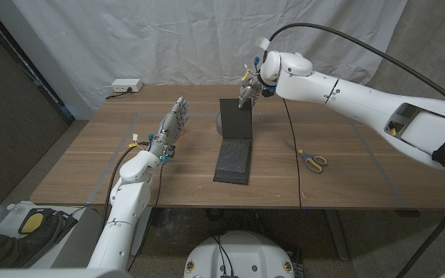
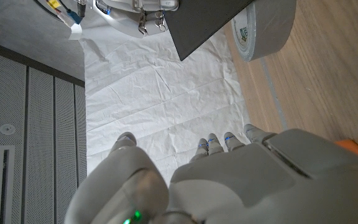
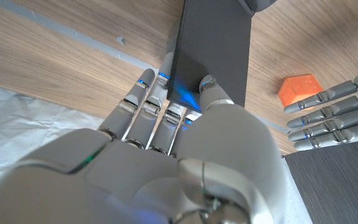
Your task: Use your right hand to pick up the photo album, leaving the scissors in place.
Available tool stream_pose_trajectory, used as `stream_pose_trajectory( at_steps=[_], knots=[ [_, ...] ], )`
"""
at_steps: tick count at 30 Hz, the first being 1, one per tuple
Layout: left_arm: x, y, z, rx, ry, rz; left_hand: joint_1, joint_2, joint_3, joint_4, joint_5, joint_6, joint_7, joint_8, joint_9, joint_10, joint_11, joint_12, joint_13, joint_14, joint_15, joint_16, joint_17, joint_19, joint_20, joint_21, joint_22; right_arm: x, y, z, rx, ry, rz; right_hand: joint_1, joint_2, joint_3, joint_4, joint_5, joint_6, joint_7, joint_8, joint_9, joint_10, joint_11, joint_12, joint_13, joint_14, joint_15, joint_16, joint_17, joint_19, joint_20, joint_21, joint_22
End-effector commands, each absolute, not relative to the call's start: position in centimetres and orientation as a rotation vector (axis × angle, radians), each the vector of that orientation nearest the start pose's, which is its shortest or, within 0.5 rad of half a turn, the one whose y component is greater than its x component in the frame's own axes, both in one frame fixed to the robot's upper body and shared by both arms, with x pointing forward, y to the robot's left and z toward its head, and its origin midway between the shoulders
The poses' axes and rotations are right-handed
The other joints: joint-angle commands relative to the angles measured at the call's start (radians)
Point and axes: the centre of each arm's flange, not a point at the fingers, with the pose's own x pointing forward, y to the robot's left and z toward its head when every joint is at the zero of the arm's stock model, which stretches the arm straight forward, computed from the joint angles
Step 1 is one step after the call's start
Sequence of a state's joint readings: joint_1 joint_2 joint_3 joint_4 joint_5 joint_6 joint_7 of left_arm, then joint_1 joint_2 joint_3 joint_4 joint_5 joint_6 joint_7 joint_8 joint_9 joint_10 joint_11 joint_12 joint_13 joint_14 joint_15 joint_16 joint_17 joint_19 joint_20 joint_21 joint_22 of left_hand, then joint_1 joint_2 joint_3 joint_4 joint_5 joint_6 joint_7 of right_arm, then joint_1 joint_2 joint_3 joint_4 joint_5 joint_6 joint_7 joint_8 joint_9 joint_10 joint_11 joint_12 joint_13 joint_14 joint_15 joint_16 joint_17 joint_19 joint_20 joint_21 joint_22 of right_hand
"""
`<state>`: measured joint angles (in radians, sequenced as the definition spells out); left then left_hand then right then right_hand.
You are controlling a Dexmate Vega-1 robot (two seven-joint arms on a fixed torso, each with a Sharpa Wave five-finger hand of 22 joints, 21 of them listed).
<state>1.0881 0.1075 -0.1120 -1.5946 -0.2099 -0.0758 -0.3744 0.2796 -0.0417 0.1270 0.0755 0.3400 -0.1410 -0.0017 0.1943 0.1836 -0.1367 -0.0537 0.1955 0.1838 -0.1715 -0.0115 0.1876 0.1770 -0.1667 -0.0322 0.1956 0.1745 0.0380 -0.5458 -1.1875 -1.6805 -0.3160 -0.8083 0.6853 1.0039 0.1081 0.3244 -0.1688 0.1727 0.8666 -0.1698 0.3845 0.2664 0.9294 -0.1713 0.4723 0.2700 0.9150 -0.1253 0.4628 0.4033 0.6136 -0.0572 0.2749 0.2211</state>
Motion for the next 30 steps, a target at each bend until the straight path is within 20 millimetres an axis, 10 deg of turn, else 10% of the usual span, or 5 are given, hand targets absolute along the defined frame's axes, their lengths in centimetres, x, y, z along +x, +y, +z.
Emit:
stream_pose_trajectory(
  at_steps=[1,30],
  knots=[
    [59.2,27.6,-5.1,-0.005,-0.616,-0.280,0.007,0.001,-0.004,0.000,-0.002,-0.009,0.004,0.003,0.005,0.000,0.001,0.006,0.002,-0.007,0.002,-0.002,0.003,-0.067,-0.068,0.002,0.005,59.0,-7.1,16.4,-1.541,-0.146,0.322,0.038,0.019,0.000,0.003,0.003,0.029,-0.014,0.005,0.004,0.015,-0.001,0.006,0.006,0.011,-0.113,0.009,0.006,0.009,-0.110,0.009,0.004],
    [57.7,27.3,-4.9,0.022,-0.626,-0.275,0.009,0.004,-0.009,0.000,-0.003,-0.005,0.005,0.004,0.005,0.000,0.003,0.006,0.002,-0.005,0.003,-0.001,0.003,-0.067,-0.068,0.002,0.005,55.8,-8.3,16.7,-1.505,-0.216,0.313,0.070,0.030,-0.010,0.013,0.000,0.061,-0.016,0.017,0.017,0.046,-0.005,0.027,0.024,0.047,-0.114,0.019,0.035,0.026,-0.120,0.034,0.013]
  ],
)
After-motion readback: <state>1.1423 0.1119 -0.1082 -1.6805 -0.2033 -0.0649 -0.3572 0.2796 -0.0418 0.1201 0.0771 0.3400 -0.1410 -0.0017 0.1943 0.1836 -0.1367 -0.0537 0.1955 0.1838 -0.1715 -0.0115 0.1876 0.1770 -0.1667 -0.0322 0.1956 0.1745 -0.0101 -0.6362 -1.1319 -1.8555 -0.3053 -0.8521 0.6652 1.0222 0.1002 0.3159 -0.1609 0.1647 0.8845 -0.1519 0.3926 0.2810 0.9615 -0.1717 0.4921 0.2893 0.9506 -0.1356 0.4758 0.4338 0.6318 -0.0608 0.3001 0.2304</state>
